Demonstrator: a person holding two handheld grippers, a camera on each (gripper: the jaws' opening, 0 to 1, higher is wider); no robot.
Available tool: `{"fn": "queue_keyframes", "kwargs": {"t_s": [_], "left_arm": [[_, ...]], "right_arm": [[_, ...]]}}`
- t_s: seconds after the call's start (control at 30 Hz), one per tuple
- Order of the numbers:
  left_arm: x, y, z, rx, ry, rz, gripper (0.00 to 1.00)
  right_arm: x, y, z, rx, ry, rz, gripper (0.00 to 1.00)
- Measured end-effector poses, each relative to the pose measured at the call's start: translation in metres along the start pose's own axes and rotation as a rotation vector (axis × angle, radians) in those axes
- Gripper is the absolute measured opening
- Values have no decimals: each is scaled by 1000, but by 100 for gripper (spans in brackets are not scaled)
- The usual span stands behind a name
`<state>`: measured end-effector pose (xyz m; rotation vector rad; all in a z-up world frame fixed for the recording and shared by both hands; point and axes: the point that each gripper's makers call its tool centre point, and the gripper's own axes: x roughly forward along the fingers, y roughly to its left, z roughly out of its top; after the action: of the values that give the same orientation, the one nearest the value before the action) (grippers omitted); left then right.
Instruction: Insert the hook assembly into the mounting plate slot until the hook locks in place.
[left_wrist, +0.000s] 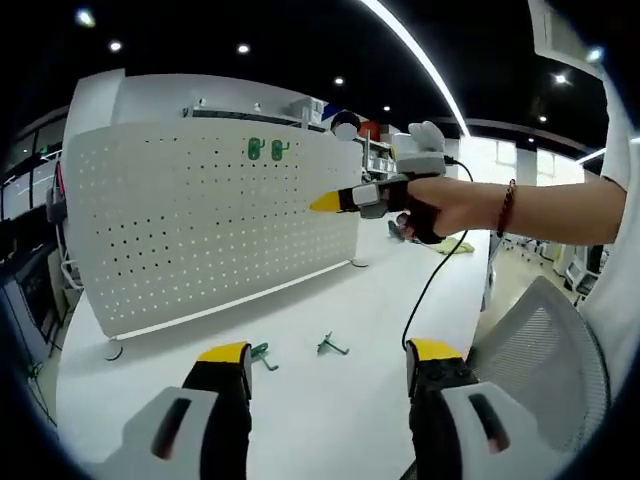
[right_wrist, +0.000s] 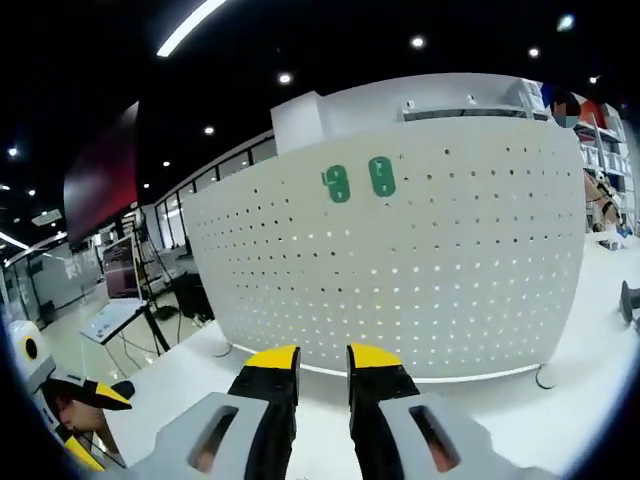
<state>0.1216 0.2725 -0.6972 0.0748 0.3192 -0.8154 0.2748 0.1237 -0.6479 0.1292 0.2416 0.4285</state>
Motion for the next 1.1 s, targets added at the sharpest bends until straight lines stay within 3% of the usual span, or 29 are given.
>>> {"fn": "queue_keyframes", "kwargs": {"t_s": [0.67, 1.1], "left_arm": [[36, 17, -25, 34, 126, -1, 57], [55, 27, -38, 50, 171, -11, 57]], "right_arm": [[-14, 1, -57, 40, 93, 30, 17], [-29, -2, -72, 76, 100, 15, 17]]}}
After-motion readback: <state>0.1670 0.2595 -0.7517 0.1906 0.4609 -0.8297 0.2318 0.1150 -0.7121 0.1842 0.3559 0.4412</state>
